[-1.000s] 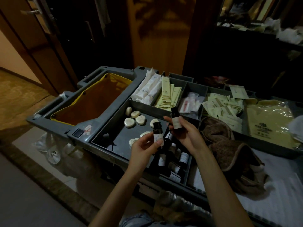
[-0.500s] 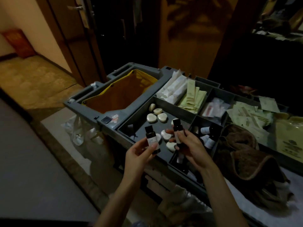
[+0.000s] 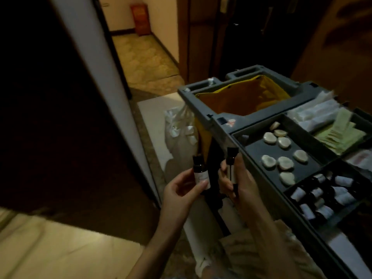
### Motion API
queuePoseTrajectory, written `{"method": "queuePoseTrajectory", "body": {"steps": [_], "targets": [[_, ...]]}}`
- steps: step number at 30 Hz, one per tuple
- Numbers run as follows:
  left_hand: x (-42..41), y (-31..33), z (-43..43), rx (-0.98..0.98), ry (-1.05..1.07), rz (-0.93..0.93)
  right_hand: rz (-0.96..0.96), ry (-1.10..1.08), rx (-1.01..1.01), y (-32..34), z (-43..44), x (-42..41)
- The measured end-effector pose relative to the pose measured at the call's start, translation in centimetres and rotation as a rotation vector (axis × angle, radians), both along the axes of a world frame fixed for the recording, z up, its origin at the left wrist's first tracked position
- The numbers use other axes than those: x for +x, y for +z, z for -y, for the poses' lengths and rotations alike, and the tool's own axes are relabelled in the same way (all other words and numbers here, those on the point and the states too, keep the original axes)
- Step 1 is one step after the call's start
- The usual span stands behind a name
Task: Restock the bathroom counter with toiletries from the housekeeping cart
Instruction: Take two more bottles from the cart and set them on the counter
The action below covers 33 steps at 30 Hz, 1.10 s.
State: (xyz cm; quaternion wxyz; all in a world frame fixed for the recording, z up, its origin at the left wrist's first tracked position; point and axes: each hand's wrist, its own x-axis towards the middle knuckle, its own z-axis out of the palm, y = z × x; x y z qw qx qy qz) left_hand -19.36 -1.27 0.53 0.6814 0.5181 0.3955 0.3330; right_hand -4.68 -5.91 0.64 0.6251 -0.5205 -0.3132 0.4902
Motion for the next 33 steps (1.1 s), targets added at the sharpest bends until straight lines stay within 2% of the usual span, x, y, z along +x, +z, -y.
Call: {"method": "queuePoseTrajectory", "body": {"steps": [3, 7, 11, 13, 17, 27, 33], "targets": [[-3.3, 0.7, 0.6, 0.034, 0.091, -0.027, 0.083, 0.164, -0.002, -0.1, -1.3, -3.1], [-7.4, 1.8, 3.1, 0.026, 0.336, -0.039, 0.156, 0.497, -0.014, -0.6, -2.4, -7.1], [-11.1, 1.9, 6.7, 0.040, 0.695, -0.086, 0.073, 0.820, -0.068, -0.7, -3.0, -10.2], [-12.1, 1.9, 8.9, 0.052, 0.880, -0.093, 0.117, 1.035, -0.019, -0.4, -3.1, -12.0], [-12.4, 1.7, 13.2, 0.063, 1.199, -0.066, 0.230, 1.280, 0.144, 0.6, -2.7, -15.0], [-12.9, 2.3, 24.2, 0.091, 1.906, -0.097, 0.171, 1.617, 0.272, 1.4, 3.1, -24.6], [-14.4, 2.7, 28.4, 0.112, 2.117, -0.097, 0.099, 1.838, 0.336, 1.9, 7.5, -28.9]]}}
